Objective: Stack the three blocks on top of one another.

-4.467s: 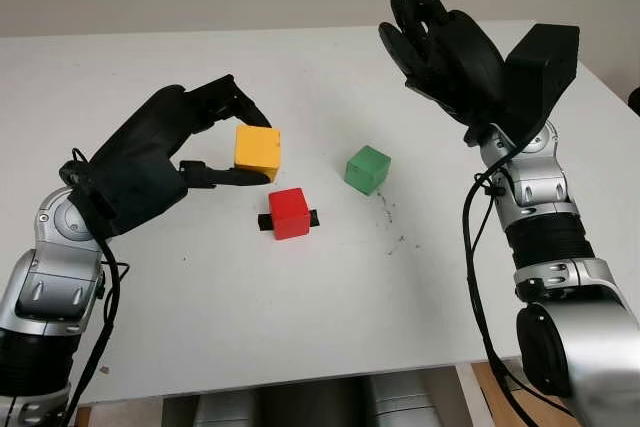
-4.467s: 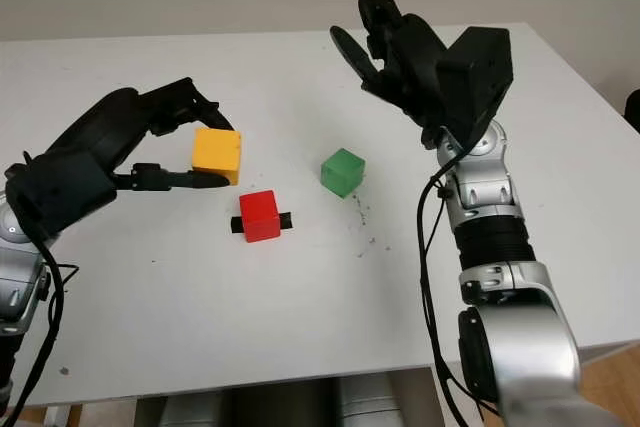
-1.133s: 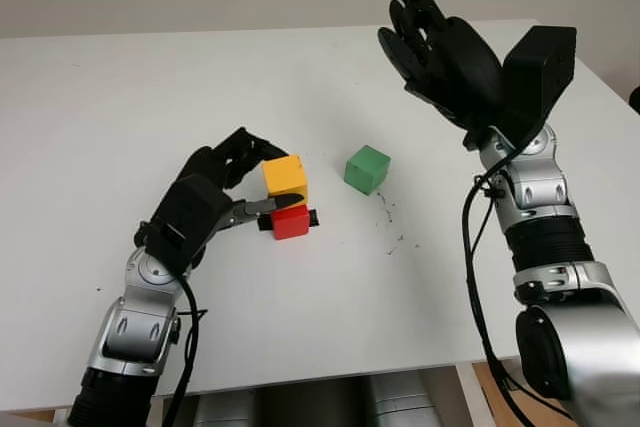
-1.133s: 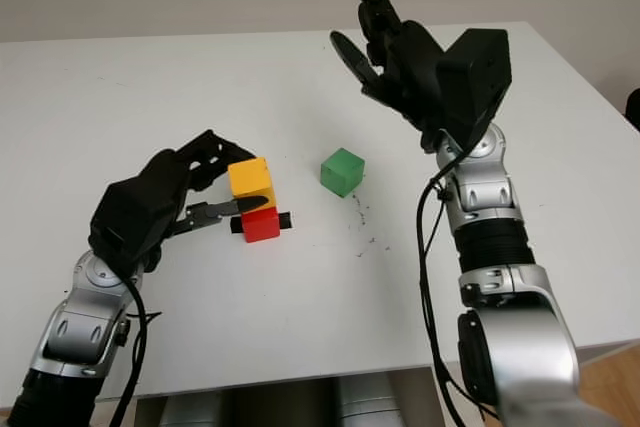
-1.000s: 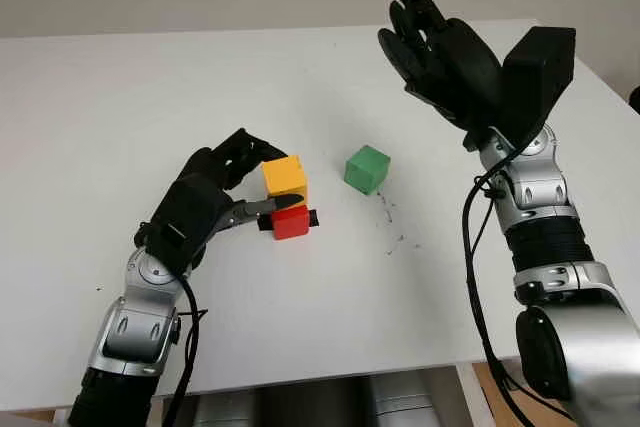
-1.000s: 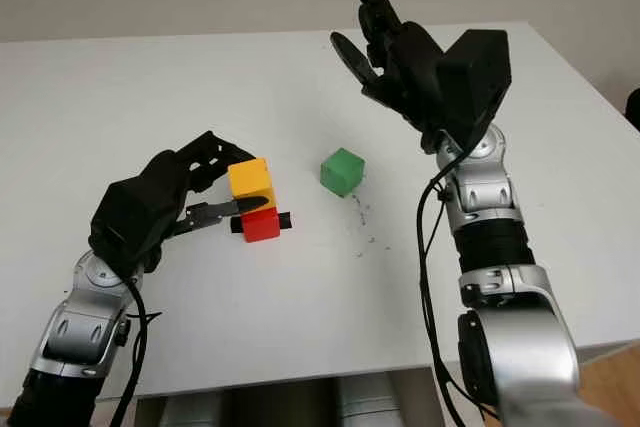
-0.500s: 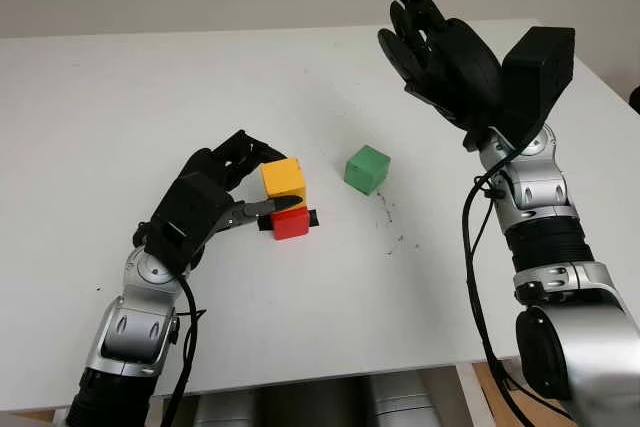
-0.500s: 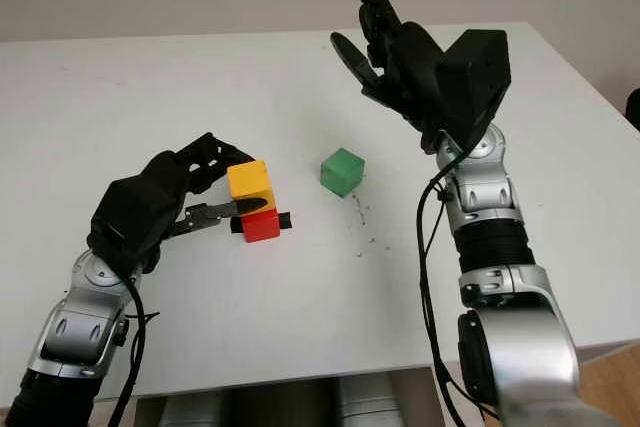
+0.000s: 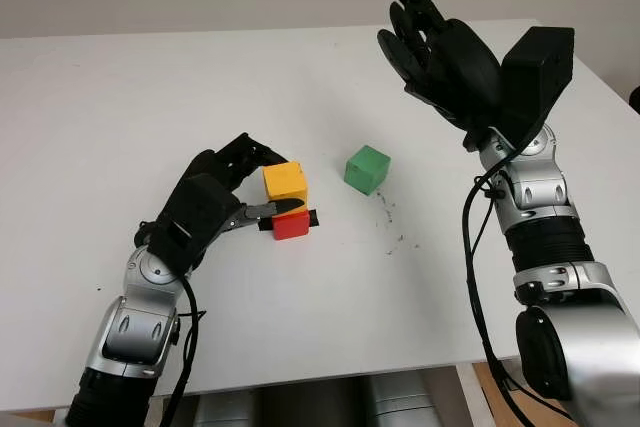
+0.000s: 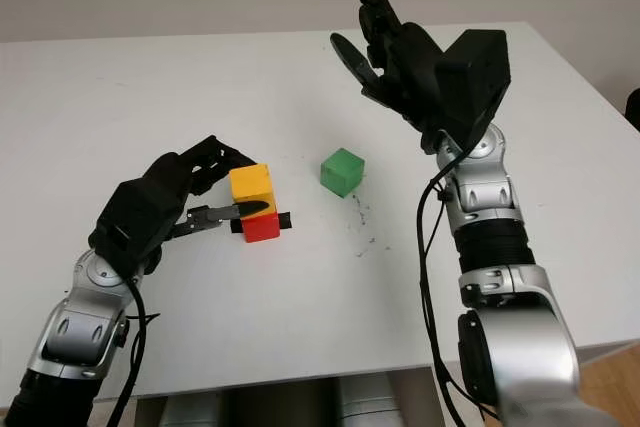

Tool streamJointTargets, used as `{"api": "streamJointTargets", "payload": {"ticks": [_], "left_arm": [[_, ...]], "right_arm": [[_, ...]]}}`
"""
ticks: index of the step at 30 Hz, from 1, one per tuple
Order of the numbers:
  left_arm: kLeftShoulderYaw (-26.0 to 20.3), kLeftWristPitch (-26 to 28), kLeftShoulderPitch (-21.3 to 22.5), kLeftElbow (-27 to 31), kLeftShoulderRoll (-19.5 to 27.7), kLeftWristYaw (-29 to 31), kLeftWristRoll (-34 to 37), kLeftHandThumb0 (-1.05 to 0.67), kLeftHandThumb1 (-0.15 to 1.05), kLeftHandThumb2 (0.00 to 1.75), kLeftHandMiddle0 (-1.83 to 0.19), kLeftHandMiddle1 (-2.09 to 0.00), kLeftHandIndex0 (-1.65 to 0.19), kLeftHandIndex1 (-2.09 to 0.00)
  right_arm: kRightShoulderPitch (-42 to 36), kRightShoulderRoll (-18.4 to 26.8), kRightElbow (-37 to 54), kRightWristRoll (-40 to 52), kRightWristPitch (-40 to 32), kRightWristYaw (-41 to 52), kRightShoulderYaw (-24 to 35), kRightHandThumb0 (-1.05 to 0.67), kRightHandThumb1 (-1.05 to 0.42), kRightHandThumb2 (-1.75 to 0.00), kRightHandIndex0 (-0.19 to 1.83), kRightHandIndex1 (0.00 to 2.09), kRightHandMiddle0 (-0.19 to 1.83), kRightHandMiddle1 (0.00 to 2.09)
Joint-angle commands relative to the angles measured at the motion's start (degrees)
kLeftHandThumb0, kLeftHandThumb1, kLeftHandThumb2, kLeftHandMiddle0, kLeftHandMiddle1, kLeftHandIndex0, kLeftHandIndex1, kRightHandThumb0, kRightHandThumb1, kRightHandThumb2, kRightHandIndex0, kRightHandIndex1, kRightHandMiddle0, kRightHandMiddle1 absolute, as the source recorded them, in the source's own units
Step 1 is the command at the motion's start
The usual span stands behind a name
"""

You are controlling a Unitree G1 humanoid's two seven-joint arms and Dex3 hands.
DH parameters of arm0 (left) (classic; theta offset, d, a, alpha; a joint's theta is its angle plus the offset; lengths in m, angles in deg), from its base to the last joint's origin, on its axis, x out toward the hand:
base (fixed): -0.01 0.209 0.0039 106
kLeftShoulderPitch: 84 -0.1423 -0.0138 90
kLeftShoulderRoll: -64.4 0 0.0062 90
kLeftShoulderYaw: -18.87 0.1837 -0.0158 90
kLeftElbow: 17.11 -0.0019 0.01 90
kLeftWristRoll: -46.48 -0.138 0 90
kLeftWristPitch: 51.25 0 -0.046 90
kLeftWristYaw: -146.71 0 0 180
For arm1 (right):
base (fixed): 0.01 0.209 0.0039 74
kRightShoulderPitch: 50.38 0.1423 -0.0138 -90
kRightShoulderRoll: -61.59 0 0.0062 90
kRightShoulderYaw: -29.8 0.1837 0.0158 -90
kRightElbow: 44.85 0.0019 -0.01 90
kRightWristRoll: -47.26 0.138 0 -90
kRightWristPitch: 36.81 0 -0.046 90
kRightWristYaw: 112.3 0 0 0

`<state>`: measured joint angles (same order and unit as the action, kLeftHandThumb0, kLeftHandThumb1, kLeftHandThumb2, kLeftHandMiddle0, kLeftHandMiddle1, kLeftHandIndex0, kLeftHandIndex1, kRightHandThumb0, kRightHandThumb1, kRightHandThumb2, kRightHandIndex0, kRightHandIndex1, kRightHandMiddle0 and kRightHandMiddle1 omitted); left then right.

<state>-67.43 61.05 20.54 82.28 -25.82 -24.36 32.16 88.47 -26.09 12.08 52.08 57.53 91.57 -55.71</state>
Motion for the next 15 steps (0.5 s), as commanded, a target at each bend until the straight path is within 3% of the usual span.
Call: {"api": "streamJointTargets", "payload": {"ticks": [1,6,9,12,15], "left_arm": [[0.22,0.51,0.20,1.10,0.10,-0.02,-0.33,-0.70,1.00,0.06,-0.19,-0.01,-0.17,-1.48],[0.83,1.66,0.07,2.02,0.67,0.25,-1.44,-0.76,1.04,0.06,-0.13,-0.02,-0.09,-1.21],[1.02,1.13,-0.11,2.46,1.06,0.49,-2.03,-0.79,1.05,0.18,-0.11,-0.04,0.00,-1.05],[0.87,-0.46,-0.55,2.85,1.35,0.61,-1.99,-0.85,1.05,0.35,-0.11,-0.05,0.04,-0.79],[0.39,-1.41,-0.86,3.16,1.45,0.93,-1.09,-0.86,1.05,0.46,-0.06,-0.05,-0.01,-0.37]], "right_arm": [[0.44,0.59,0.54,0.04,0.72,0.02,0.22,-0.76,-1.05,-0.37,-0.19,0.00,-0.13,0.06],[0.23,0.49,1.13,0.37,0.32,0.13,0.35,-0.75,-1.05,-0.37,-0.19,0.00,-0.14,0.05],[0.27,0.57,0.90,0.11,0.68,0.08,0.22,-0.76,-1.05,-0.37,-0.19,0.00,-0.14,0.05],[0.27,0.63,0.77,-0.40,0.84,-0.32,0.05,-0.77,-1.05,-0.36,-0.19,0.00,-0.14,0.06],[0.16,0.66,0.68,-0.58,1.09,-0.24,-0.02,-0.76,-1.05,-0.37,-0.19,0.00,-0.14,0.05]]}}
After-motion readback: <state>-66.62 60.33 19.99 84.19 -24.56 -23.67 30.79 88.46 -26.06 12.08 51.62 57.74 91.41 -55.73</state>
